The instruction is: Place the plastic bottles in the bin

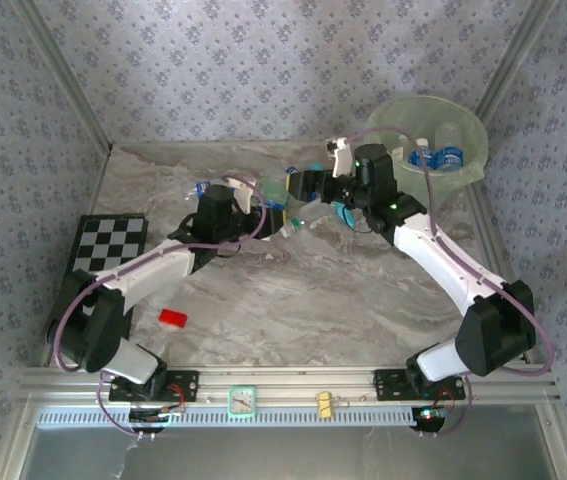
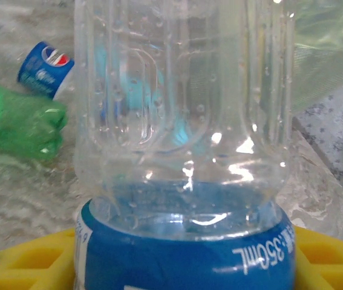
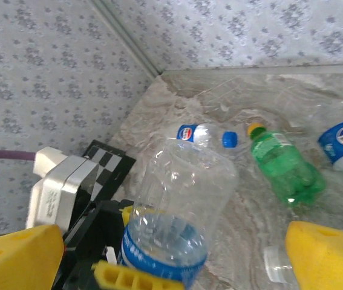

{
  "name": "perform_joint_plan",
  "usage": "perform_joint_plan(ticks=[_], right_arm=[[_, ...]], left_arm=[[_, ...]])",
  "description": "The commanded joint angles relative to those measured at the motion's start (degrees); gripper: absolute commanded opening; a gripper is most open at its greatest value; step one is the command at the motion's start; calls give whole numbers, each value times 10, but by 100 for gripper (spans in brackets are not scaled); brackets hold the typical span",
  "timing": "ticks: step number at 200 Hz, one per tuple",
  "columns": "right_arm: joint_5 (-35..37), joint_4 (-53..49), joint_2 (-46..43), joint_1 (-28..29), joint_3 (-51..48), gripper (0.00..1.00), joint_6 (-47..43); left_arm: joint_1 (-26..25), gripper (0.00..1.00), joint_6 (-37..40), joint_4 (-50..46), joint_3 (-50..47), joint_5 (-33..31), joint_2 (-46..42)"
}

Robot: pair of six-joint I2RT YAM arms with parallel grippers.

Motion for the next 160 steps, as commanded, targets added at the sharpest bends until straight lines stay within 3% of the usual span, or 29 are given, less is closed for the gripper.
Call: perform_joint_plan(ticks=[1, 131, 160], right_arm=[[-43, 30, 21, 7, 2, 93, 32], [-79, 45, 70, 17, 21, 82, 66], [-83, 46, 72, 16, 24, 71, 67]], left_arm=[[-16, 60, 33, 35, 0, -28, -29], [-62, 62, 63, 31, 0, -46, -40], [-64, 63, 63, 32, -1, -51, -40]])
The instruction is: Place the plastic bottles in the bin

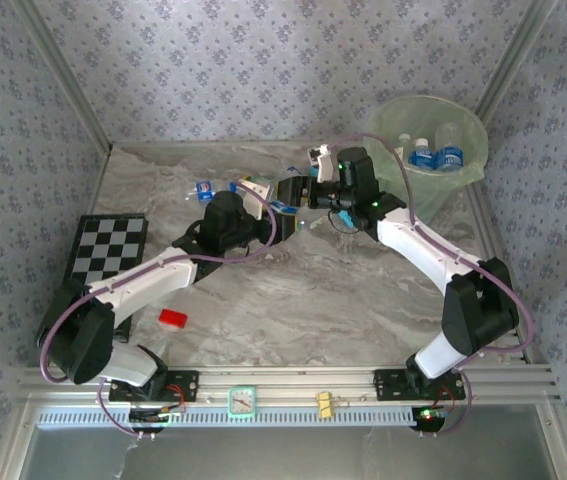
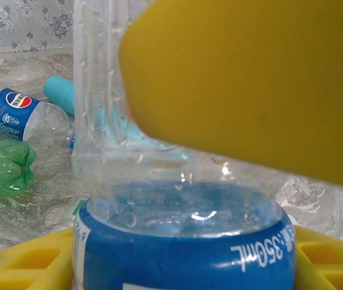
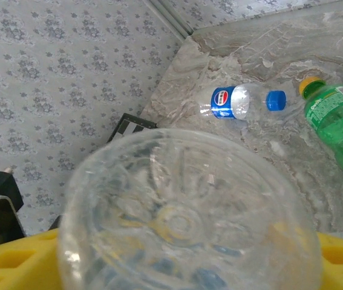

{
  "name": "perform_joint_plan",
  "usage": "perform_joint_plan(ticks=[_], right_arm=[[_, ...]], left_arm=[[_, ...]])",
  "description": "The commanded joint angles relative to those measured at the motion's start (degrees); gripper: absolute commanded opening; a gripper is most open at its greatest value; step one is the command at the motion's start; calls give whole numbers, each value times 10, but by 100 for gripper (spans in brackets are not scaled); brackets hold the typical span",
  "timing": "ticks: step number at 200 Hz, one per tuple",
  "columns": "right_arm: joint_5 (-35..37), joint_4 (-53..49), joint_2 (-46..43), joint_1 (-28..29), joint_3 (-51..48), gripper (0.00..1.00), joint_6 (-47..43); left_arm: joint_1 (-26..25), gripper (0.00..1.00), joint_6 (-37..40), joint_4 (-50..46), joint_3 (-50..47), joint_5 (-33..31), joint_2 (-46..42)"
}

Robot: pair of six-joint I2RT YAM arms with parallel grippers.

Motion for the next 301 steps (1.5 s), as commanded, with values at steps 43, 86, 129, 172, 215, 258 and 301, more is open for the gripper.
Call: perform_joint_plan(ticks=[43, 86, 129, 172, 215, 258, 301], right_arm=[[-9, 8, 4, 2, 21, 60, 6], [10, -11, -6, -2, 22, 57, -10], [54, -66, -30, -32, 28, 55, -36], [100, -162, -71, -89, 85, 53, -83], [147, -230, -99, -184, 165, 52, -114], [164, -187, -109, -287, 189, 50, -73], [283, -123, -100, -320, 186, 49, -81]], left_arm=[[-6, 68, 12, 19, 0, -10, -13], [-6, 85, 7, 20, -5, -25, -21], [-5, 100, -10, 17, -26, -112, -41], [22, 100, -52, -6, -45, -181, -58], [68, 100, -140, -65, -49, -222, -50], [89, 100, -187, -112, -45, -210, -20], [89, 100, -192, -117, -44, -196, -10]])
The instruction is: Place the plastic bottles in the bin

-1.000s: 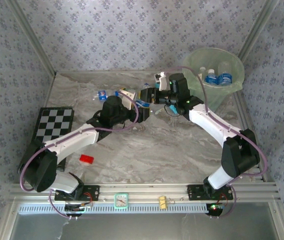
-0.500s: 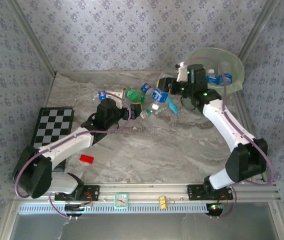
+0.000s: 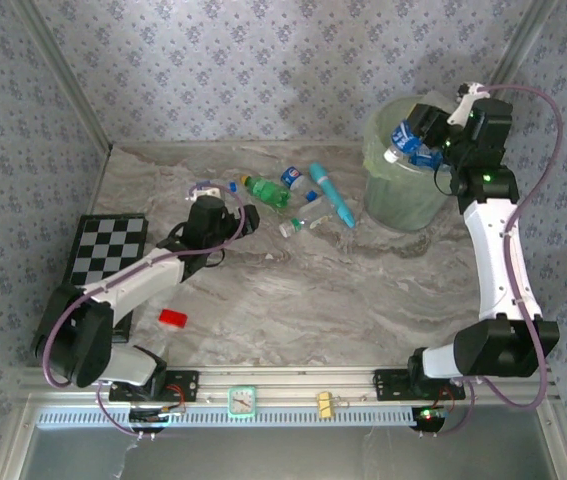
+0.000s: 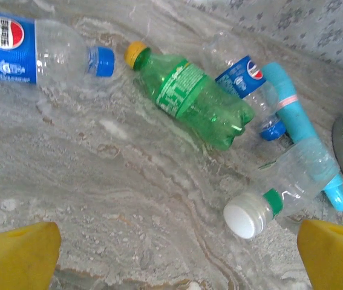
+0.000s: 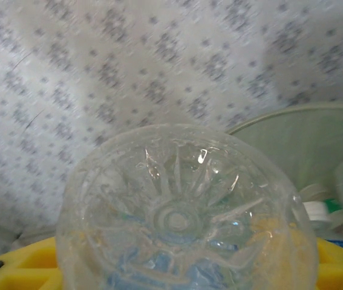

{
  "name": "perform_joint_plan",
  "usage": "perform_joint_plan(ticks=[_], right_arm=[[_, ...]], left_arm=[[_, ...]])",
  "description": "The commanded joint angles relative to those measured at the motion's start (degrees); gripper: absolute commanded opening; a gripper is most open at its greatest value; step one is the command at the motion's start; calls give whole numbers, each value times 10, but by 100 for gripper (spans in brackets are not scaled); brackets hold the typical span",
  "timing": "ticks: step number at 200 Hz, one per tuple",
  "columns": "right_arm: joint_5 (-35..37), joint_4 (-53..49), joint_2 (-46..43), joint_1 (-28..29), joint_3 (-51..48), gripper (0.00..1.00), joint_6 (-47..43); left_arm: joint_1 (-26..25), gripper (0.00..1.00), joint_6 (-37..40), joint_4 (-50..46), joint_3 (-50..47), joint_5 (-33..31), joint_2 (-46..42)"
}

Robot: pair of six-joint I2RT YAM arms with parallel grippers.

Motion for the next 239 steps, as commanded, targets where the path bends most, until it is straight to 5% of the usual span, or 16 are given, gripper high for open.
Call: perform_joint_plan(ticks=[1, 53, 142, 165, 201, 239], right_arm=[[76, 54, 6, -10, 10, 49, 2], [88, 86, 64, -25, 30, 49, 26], [-16, 32, 195, -17, 95, 52, 108], [-9, 22, 200, -15, 105, 65, 108], [35, -22, 189, -18, 131, 99, 72], [94, -23, 129, -26, 107, 100, 35]], left_arm=[[0, 100, -15, -10, 5, 7, 3], [2, 100, -14, -10, 0, 8, 3], [6, 100, -14, -15, -14, 3, -12], [10, 100, -13, -19, -18, -1, -17], [12, 100, -15, -22, -17, -7, -17], [19, 100, -8, -24, -10, -10, -16]])
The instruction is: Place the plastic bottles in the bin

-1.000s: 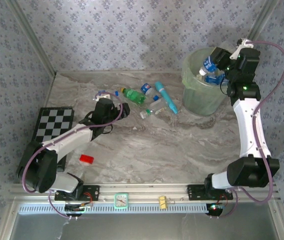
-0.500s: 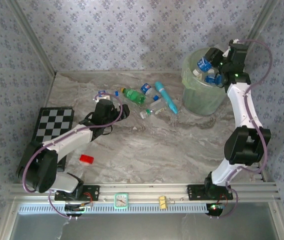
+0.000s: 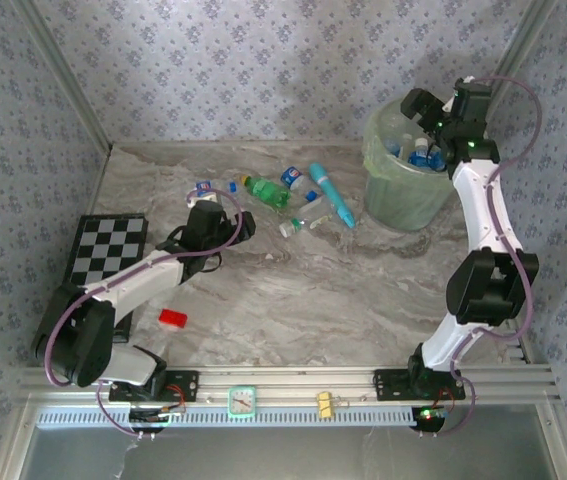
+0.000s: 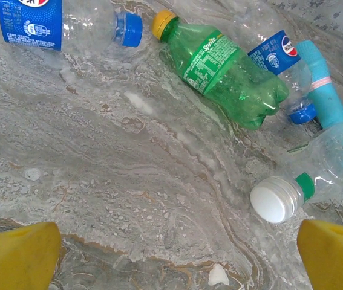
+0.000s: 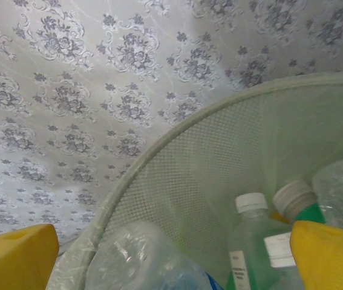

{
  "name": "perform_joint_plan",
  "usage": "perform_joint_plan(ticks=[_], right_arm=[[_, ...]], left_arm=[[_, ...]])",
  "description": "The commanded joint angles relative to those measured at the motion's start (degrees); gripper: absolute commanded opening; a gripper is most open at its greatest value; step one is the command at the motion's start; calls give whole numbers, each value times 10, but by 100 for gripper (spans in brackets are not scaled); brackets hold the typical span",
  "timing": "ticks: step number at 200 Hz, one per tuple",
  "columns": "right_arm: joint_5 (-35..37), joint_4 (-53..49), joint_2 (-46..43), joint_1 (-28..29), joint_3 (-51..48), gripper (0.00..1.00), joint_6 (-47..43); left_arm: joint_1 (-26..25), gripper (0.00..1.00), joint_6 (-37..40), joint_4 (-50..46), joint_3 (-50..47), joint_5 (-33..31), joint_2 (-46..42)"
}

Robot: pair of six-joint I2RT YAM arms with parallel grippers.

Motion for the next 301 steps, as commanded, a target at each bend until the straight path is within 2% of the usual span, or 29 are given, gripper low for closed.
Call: perform_joint_plan(ticks=[1, 48, 83, 106, 150, 186, 212, 255, 301], right_arm=[[53, -10, -59, -7, -4, 100, -35], [79, 20, -152, 7, -84, 100, -65], [73, 31, -214, 43, -153, 100, -83], [74, 42, -256, 80, -203, 100, -94], [86, 86, -328, 164, -302, 100, -103], [107, 91, -344, 222, -371, 100, -94], [96, 112, -345, 251, -414, 100, -72], [117, 133, -348, 297, -460, 100, -48], [131, 138, -344, 308, -480, 100, -35]], left_arm=[[9, 100, 2, -7, 10, -9, -14], [34, 100, 18, -10, 34, -22, -4], [81, 100, 56, -15, 80, -19, 20], [119, 100, 80, -23, 128, 8, 53], [173, 100, 133, -40, 247, 101, 158], [196, 100, 222, -107, 376, 162, 264], [212, 100, 279, -159, 471, 198, 347], [232, 99, 305, -271, 616, 213, 458], [233, 98, 321, -334, 650, 220, 489]])
